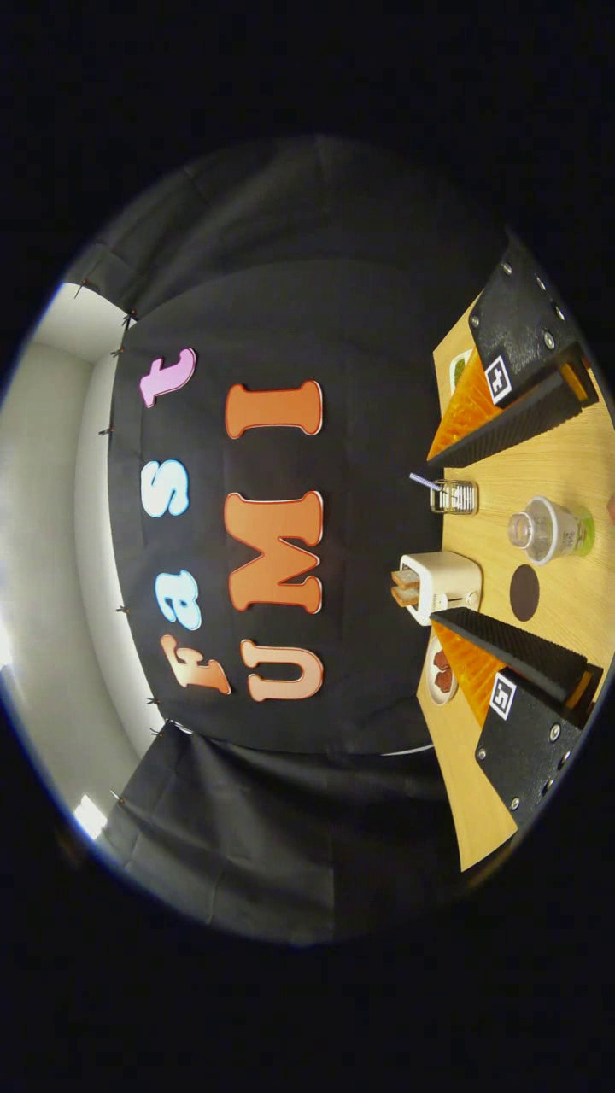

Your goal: Take the bottle from table, then pour the juice into the cup, finally place the bottle on the coaster

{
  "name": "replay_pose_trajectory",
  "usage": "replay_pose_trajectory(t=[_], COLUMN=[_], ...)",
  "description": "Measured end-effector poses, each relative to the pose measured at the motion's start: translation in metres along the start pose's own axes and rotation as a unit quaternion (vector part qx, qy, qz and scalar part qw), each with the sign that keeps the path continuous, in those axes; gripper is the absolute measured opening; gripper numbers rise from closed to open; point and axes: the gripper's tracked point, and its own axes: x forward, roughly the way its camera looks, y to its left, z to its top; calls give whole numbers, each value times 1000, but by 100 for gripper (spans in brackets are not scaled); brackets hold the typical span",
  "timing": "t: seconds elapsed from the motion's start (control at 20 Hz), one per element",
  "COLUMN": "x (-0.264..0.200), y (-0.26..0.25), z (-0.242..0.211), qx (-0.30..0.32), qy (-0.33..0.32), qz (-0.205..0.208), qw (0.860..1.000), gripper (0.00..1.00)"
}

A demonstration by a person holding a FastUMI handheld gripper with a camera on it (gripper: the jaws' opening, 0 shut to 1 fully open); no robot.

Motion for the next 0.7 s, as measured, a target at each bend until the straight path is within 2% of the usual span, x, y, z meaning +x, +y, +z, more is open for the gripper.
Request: replay_pose_trajectory(t=[0.45, 0.7], x=[15, 22], y=[9, 11], z=[-113, -149], qx=[25, 38], qy=[88, 115], qz=[3, -5], qw=[996, 993], gripper=[98, 98])
